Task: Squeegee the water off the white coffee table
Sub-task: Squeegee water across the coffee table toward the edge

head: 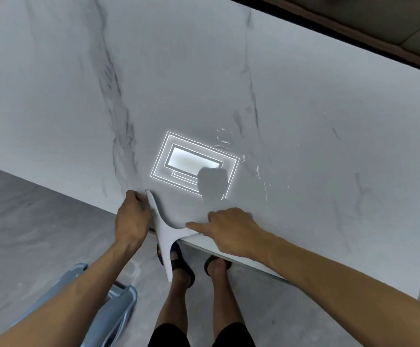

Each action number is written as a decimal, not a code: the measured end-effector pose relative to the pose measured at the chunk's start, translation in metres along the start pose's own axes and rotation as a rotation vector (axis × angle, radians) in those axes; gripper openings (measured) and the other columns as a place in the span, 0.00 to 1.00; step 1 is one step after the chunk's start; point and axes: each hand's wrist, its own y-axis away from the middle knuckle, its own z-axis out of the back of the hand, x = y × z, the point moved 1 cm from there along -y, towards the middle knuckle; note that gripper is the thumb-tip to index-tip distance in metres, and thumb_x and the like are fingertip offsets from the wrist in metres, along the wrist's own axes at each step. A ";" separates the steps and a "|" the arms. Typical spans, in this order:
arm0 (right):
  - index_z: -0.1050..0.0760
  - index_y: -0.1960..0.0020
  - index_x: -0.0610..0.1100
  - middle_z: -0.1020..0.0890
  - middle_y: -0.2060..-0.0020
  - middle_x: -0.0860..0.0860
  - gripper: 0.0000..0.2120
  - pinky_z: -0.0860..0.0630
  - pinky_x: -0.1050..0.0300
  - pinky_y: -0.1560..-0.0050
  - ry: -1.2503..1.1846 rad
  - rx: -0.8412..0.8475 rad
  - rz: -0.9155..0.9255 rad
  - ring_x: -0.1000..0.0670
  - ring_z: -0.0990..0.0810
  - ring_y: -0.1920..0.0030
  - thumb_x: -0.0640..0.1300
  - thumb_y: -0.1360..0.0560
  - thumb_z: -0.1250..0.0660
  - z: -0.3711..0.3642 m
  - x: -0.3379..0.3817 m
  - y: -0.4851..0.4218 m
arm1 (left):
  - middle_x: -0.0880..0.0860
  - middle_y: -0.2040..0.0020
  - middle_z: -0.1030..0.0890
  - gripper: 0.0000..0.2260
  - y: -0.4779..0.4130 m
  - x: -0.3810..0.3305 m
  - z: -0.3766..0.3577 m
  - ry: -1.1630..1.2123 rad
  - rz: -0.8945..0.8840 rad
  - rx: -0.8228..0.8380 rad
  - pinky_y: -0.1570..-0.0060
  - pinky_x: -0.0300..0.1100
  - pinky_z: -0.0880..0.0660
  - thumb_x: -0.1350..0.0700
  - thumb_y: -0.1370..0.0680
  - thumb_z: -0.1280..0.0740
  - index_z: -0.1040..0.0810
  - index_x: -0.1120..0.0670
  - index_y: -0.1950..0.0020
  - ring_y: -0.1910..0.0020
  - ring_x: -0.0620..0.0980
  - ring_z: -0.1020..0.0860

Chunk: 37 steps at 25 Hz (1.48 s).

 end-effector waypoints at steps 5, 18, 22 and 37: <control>0.45 0.26 0.63 0.26 0.56 0.46 0.33 0.41 0.55 0.71 0.055 -0.088 -0.033 0.44 0.28 0.65 0.38 0.24 0.43 -0.005 -0.014 -0.012 | 0.50 0.57 0.25 0.08 0.003 0.005 -0.002 -0.075 -0.060 0.067 0.63 0.44 0.31 0.62 0.26 0.38 0.34 0.52 0.51 0.61 0.53 0.26; 0.46 0.27 0.68 0.31 0.62 0.58 0.26 0.34 0.57 0.68 0.159 -0.106 -0.480 0.51 0.25 0.62 0.48 0.20 0.47 0.017 -0.195 0.190 | 0.54 0.53 0.26 0.06 0.009 -0.086 -0.043 -0.098 -0.238 0.214 0.67 0.39 0.38 0.64 0.26 0.38 0.33 0.56 0.52 0.59 0.53 0.27; 0.42 0.27 0.67 0.25 0.60 0.58 0.21 0.29 0.57 0.66 0.083 -0.240 -0.503 0.51 0.23 0.62 0.53 0.19 0.51 0.030 -0.188 0.204 | 0.52 0.53 0.23 0.03 0.000 -0.117 -0.038 -0.042 -0.187 0.190 0.59 0.44 0.32 0.59 0.23 0.40 0.30 0.55 0.49 0.56 0.54 0.25; 0.36 0.36 0.52 0.23 0.46 0.42 0.16 0.34 0.52 0.55 -0.387 -0.631 -0.784 0.35 0.27 0.47 0.40 0.20 0.50 0.269 -0.261 -0.069 | 0.65 0.32 0.34 0.16 -0.121 -0.202 -0.041 -0.213 -0.279 0.329 0.36 0.55 0.30 0.61 0.24 0.36 0.28 0.62 0.36 0.34 0.65 0.32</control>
